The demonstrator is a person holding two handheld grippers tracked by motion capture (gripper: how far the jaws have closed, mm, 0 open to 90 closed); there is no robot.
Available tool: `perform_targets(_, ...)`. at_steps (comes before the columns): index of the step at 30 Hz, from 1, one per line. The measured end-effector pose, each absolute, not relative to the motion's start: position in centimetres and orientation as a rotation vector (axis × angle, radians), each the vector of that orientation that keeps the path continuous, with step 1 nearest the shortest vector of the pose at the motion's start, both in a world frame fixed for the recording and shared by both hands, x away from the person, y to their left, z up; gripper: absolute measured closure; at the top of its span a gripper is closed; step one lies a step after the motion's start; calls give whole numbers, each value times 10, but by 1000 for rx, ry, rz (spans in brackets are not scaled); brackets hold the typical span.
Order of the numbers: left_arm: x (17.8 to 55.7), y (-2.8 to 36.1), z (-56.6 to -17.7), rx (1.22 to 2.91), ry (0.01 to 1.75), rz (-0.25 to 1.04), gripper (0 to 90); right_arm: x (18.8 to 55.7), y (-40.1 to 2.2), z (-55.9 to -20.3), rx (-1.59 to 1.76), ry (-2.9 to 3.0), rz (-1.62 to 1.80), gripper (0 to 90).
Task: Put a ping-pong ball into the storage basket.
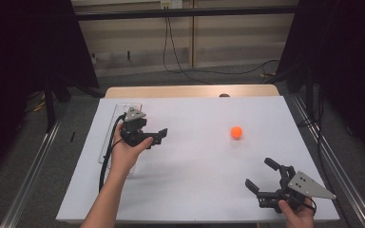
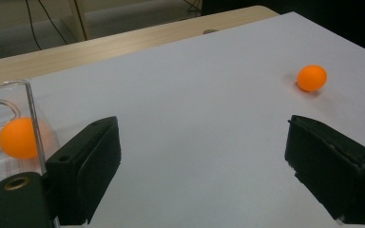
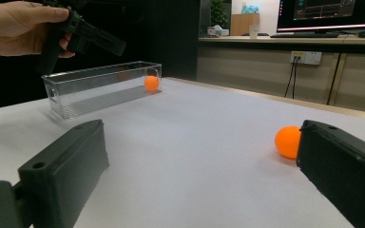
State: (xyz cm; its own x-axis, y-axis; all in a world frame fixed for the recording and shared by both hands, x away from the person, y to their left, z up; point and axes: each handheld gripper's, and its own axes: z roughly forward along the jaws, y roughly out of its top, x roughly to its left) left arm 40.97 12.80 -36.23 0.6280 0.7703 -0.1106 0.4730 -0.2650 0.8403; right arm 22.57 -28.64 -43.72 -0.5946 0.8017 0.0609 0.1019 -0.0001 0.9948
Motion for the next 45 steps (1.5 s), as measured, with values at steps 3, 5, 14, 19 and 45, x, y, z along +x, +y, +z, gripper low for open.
perform_targets(3,410,125,-363,1923,980,400,116,226,-287,-437,930,1732,1641,24)
perform_targets(5,410,123,-364,1930,978,396,115,226,-287,-437,935,1729,1639,24)
perform_targets(14,409,110,-366,1935,956,380,114,226,-287,-437,937,1726,1644,24)
perform_targets(19,407,101,-367,1943,942,366,114,228,-286,-437,926,1735,1644,24)
perform_targets(45,406,63,-373,1952,896,318,108,229,-285,-436,925,1741,1650,24)
